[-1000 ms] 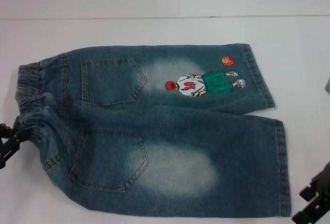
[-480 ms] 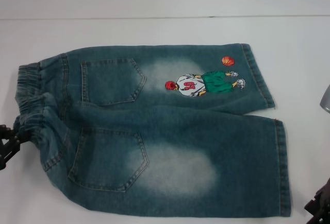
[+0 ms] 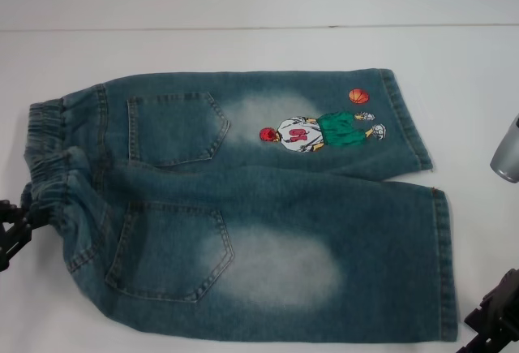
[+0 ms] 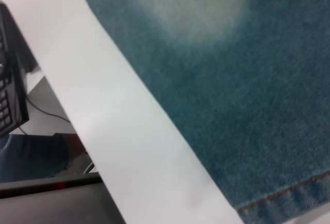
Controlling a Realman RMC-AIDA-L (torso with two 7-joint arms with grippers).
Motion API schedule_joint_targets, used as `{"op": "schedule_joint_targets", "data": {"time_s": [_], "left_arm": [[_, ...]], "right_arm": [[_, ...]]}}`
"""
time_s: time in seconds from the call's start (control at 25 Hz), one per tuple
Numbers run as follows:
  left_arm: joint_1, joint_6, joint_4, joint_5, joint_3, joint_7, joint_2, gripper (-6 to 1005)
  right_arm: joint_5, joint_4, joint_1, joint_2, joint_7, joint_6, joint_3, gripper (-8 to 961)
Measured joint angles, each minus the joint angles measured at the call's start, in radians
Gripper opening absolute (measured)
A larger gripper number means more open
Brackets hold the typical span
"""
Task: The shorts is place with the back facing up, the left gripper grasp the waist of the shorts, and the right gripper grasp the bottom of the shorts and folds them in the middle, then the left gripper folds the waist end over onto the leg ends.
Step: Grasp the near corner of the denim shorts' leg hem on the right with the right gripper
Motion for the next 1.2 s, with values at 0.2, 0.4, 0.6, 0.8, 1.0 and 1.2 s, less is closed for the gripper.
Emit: {"op": "schedule_joint_targets", "data": {"time_s": [0.2, 0.4, 0.6, 0.8, 1.0, 1.2], "left_arm": [[0.006, -0.002, 0.0, 0.0, 0.0, -0.001, 0.0, 109], [0.007, -0.003, -0.003, 0.0, 0.0, -0.001, 0.0, 113], [0.007, -0.004, -0.004, 0.0, 0.0, -0.001, 0.0, 118], [0.007, -0.005, -0.008, 0.0, 0.0, -0.001, 0.0, 122], [0.006, -0.005, -0.014, 0.0, 0.001, -0.001, 0.0, 126], [0.004, -0.005, -0.02, 0.0, 0.003, 0.0, 0.0, 130]], "right_arm": [[0.022, 0.015, 0.0, 0.0, -0.01, 0.021, -0.001, 892], [0.069, 0.02, -0.003, -0.001, -0.026, 0.03, -0.002, 892], [0.089, 0.046, -0.002, 0.0, -0.045, 0.034, -0.004, 891], [0.113, 0.049, -0.003, -0.001, -0.058, 0.03, -0.004, 863], [0.113, 0.04, -0.004, -0.002, -0.053, 0.025, -0.001, 827], [0.114, 0.043, -0.005, -0.002, -0.058, 0.039, 0.006, 794]]}}
